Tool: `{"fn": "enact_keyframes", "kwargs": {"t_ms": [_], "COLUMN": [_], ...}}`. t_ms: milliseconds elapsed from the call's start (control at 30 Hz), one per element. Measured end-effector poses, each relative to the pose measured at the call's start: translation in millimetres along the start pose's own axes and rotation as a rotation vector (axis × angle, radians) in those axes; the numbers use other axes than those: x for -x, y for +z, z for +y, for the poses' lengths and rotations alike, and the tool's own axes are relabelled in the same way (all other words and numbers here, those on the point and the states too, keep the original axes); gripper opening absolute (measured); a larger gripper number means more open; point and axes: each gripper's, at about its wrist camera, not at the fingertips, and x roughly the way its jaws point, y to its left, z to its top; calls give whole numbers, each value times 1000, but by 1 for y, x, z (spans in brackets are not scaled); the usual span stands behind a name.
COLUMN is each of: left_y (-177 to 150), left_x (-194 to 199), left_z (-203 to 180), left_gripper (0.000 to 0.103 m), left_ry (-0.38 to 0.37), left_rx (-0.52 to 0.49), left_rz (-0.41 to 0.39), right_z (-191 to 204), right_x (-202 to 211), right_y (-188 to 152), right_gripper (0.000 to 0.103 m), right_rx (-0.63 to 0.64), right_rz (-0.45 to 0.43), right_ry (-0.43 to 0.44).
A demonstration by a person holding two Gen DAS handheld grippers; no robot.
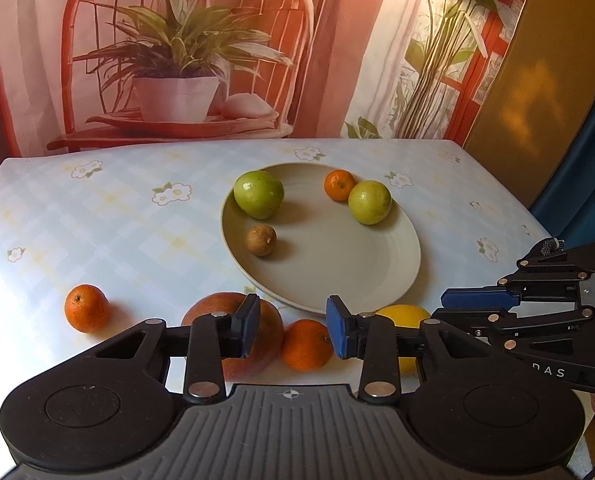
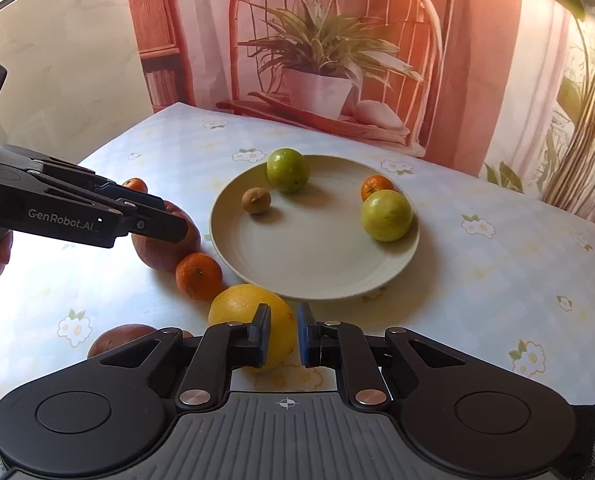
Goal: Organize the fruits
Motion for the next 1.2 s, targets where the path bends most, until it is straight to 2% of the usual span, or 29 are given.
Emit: {"fn": "enact_keyframes", "kwargs": {"t_ms": [133, 233, 700, 867, 967, 1200], "left_y": [-2, -2, -7, -6, -3, 3], "left_x": [-2, -5, -19, -25, -27, -31], "left_z": [-2, -5, -29, -35, -36, -51], "left_gripper": [35, 29, 27, 24, 23, 24], "left_ry": [-6, -25, -106, -100, -118, -182], "left_rx": [-6, -3, -33, -37, -23, -37], "left_rz": [4, 17, 55, 57, 58, 60], "right_z": [1, -1, -13, -14, -15, -17], "right_x": [0, 1, 8, 4, 5, 6], "right_y": [-1, -3, -17, -27, -33, -36], "right_gripper": [10, 9, 8, 8, 12, 28], "right_rx": [2, -3, -54, -54, -52, -15], "right_rz": [-1, 0, -9, 25, 26, 44], "right_ry": [1, 3, 6, -3, -2, -10]}}
